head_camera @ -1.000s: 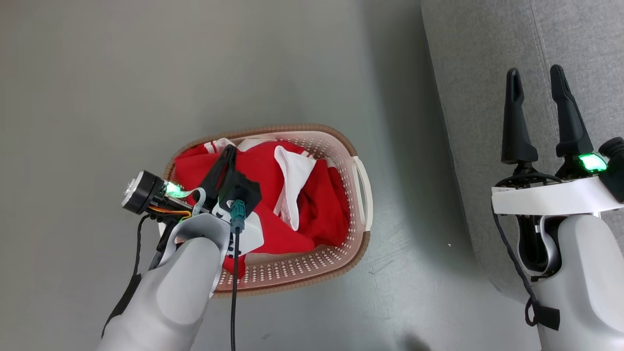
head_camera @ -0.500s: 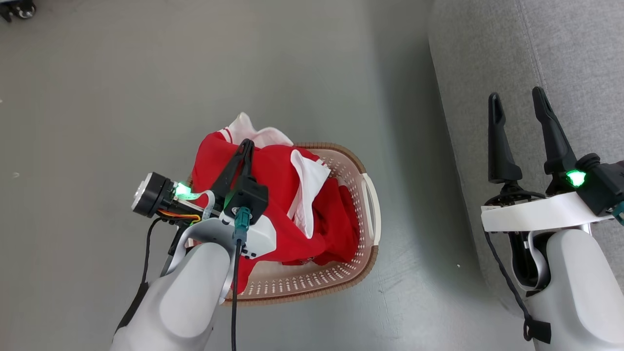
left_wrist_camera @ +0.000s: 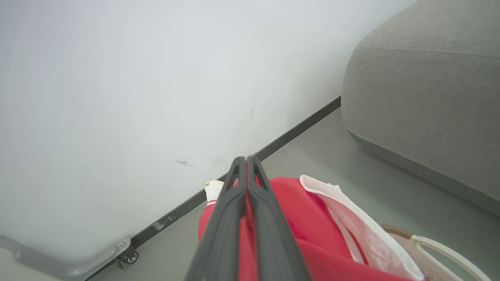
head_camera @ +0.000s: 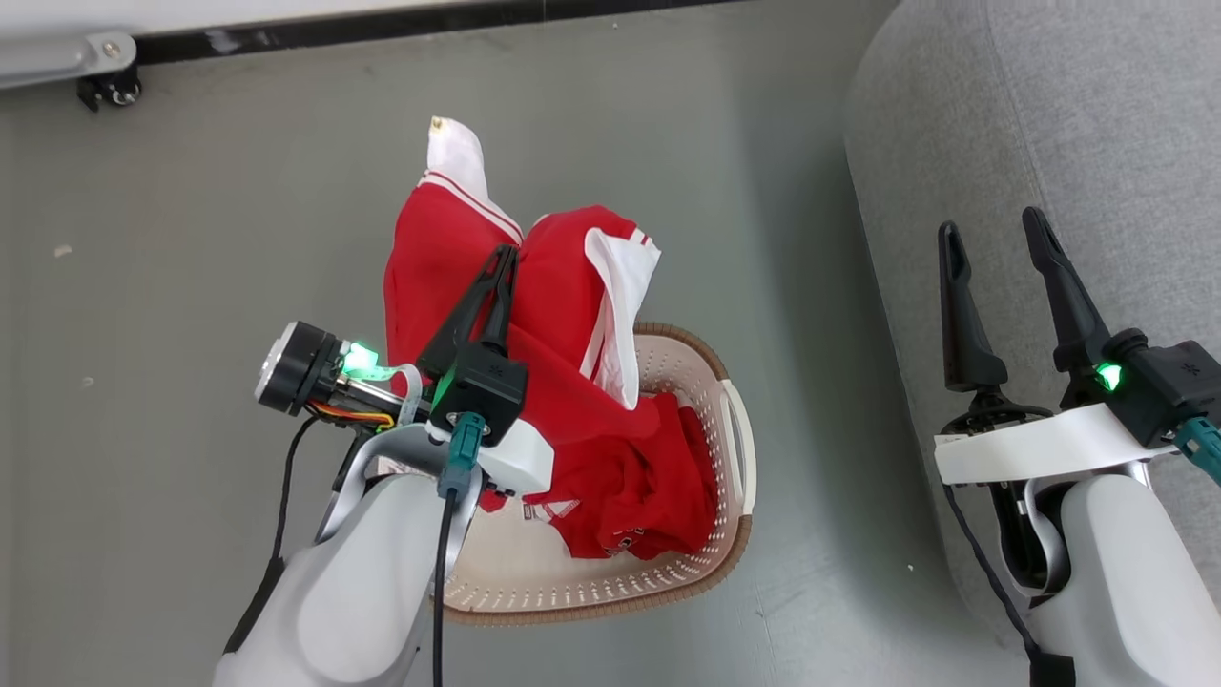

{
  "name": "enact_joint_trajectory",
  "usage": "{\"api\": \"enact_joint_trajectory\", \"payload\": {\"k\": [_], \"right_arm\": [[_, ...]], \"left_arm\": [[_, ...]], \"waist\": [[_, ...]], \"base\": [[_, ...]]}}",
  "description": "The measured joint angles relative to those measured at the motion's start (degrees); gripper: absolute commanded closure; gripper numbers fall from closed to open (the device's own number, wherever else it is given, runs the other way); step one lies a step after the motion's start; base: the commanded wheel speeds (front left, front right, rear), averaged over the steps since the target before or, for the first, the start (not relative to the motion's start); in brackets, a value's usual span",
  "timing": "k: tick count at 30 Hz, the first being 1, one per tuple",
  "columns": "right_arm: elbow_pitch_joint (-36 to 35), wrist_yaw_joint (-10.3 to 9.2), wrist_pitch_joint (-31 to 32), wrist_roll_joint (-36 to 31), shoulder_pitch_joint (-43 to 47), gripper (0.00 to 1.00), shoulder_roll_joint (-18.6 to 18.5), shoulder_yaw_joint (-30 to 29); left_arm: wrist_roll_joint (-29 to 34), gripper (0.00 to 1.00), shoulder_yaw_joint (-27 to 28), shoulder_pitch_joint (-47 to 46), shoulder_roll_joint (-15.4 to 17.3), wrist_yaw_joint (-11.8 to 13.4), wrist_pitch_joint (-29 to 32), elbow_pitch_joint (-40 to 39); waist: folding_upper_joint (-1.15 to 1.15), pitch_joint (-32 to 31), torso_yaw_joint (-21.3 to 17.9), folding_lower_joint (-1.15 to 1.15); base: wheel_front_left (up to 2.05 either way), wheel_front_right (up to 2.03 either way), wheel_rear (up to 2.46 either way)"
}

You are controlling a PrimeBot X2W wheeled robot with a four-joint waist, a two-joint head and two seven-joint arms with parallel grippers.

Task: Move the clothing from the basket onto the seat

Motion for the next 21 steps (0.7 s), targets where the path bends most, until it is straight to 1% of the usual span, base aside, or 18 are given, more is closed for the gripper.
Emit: {"api": "enact_joint_trajectory", "payload": {"k": [7, 12, 17, 21], "right_arm": [[0.47, 0.0, 0.0, -0.32, 0.14, 0.0, -1.05, 1.64], [1.18, 0.0, 0.0, -0.33, 1.88, 0.0, -2.12, 3.74], [1.85, 0.0, 0.0, -0.32, 2.04, 0.0, -3.71, 7.45], [2.67, 0.0, 0.0, -0.3, 2.04, 0.0, -5.31, 9.35]], "left_arm": [[-0.55, 1.0, -0.2, 0.99, 1.44, -0.52, -0.02, -6.79], [-0.99, 1.0, -0.34, 1.21, 2.61, -1.56, -0.26, -11.01], [-1.34, 1.0, -1.11, 1.6, 3.59, -3.68, -0.44, -14.23], [-2.04, 1.0, -1.79, 1.9, 4.45, -5.53, -0.44, -16.44]], "waist": [[0.0, -2.81, 0.6, 0.0], [0.0, -4.91, 0.99, 0.0], [0.0, -7.02, 1.34, 0.0], [0.0, -8.68, 1.56, 0.0]], "base": [[0.0, 0.0, 0.0], [0.0, 0.0, 0.0], [0.0, 0.0, 0.0], [0.0, 0.0, 0.0]]}}
